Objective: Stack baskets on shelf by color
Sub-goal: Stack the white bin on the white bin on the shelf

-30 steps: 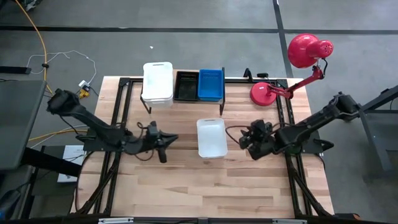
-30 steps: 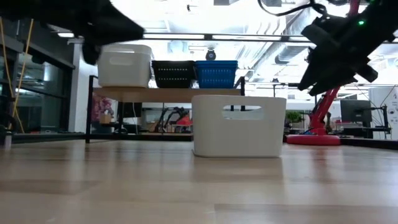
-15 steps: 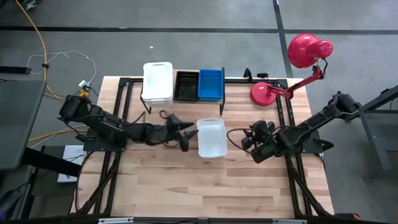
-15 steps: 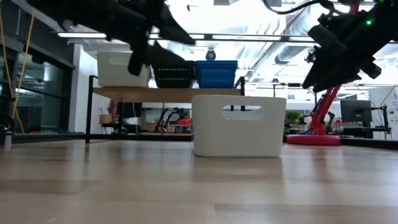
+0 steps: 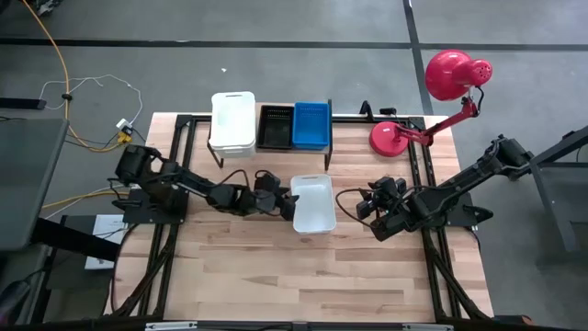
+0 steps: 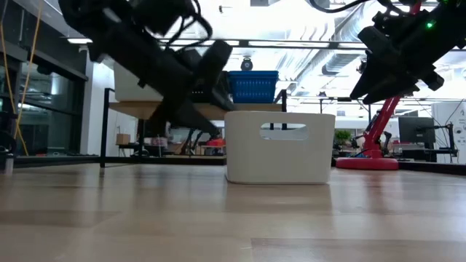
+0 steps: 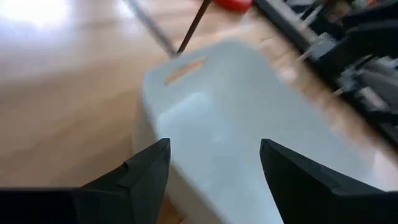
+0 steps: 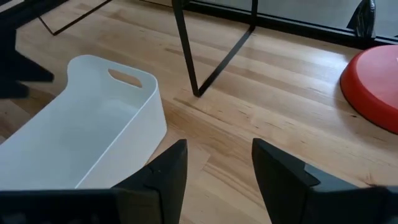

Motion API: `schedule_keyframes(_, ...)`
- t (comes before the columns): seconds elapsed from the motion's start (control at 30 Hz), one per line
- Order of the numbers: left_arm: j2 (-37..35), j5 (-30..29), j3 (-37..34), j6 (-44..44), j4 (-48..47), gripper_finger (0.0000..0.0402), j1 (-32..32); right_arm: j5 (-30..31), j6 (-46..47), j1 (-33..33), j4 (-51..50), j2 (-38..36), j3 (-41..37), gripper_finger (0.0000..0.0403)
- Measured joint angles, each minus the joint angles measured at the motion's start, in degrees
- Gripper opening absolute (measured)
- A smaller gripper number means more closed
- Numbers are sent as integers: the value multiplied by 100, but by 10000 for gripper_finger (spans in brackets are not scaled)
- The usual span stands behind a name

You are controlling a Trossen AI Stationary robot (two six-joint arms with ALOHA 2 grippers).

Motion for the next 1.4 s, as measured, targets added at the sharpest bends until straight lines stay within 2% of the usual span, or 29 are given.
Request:
schedule_keyframes(0.37, 682, 183, 3, -725, -18, 208, 28, 175, 0, 0, 21, 0, 0, 168)
schedule_keyframes(0.6, 673, 336, 4, -517, -2, 187, 153, 177, 0, 0, 38, 0, 0, 168)
schedule_keyframes(0.77, 669, 630, 2, -402, -90, 140, 294, 177, 0, 0, 53, 0, 0, 168)
schedule_keyframes(1.0, 656, 1114, -9, -11, -117, 39, 392, 175, 0, 0, 80, 0, 0, 168)
schedule_keyframes(1.1, 505, 1214, -9, 215, -134, 7, 344, 175, 0, 0, 82, 0, 0, 168)
schedule_keyframes(1.23, 156, 1207, -17, 491, -288, 4, 230, 175, 0, 0, 90, 0, 0, 168)
schedule_keyframes(1.4, -742, 1227, -12, 968, -480, 1, 45, 175, 0, 0, 166, 0, 0, 168)
